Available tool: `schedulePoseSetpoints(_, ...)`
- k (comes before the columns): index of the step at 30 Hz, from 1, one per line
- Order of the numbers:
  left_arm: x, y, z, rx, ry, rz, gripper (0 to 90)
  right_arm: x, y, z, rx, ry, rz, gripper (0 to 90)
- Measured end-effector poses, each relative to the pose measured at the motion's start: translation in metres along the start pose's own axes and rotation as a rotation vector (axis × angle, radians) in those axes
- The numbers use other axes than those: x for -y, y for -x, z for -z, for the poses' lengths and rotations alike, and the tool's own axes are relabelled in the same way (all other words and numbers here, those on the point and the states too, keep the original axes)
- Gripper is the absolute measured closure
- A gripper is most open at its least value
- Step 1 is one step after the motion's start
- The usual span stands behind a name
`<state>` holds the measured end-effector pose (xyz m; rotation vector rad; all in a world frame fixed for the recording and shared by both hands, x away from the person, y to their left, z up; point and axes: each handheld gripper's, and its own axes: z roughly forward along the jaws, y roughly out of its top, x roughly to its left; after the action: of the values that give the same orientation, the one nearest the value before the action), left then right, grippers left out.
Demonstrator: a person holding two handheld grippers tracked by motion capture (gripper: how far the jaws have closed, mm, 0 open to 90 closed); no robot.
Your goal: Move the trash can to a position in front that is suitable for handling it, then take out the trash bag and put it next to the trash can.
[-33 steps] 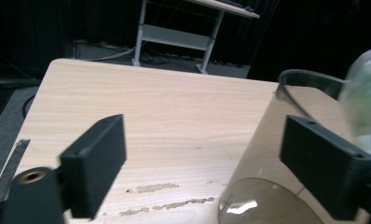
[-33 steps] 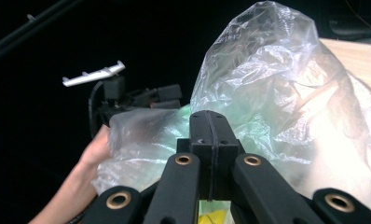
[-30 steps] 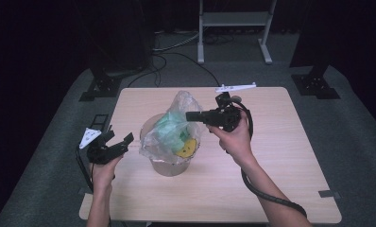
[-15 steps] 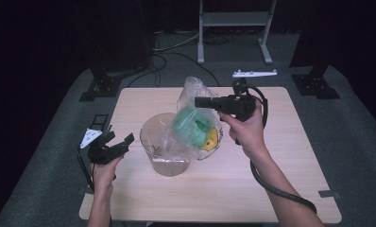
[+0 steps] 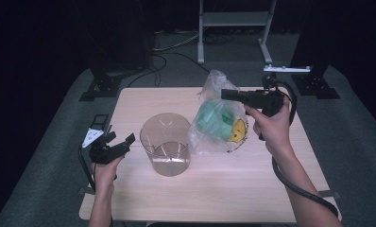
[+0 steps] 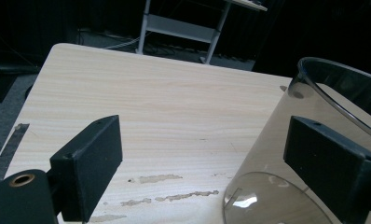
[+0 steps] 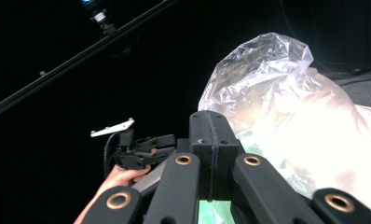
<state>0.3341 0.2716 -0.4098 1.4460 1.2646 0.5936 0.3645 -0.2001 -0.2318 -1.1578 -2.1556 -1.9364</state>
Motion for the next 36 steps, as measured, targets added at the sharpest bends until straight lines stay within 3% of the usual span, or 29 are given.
schedulePoseSetpoints(13,0.002,-0.002,-0.004,0.008,-0.014,-0.004,10.4,0.023,0.041,0.031,0.08,0.02,-0.084,90.0)
schedulePoseSetpoints(18,0.0,-0.003,-0.001,-0.001,0.001,0.005,10.4,0.03,0.056,0.037,0.105,0.028,-0.111,90.0)
schedulePoseSetpoints(36,-0.001,-0.001,-0.001,0.014,0.011,0.005,10.4,0.052,0.086,0.025,0.124,0.004,-0.183,90.0)
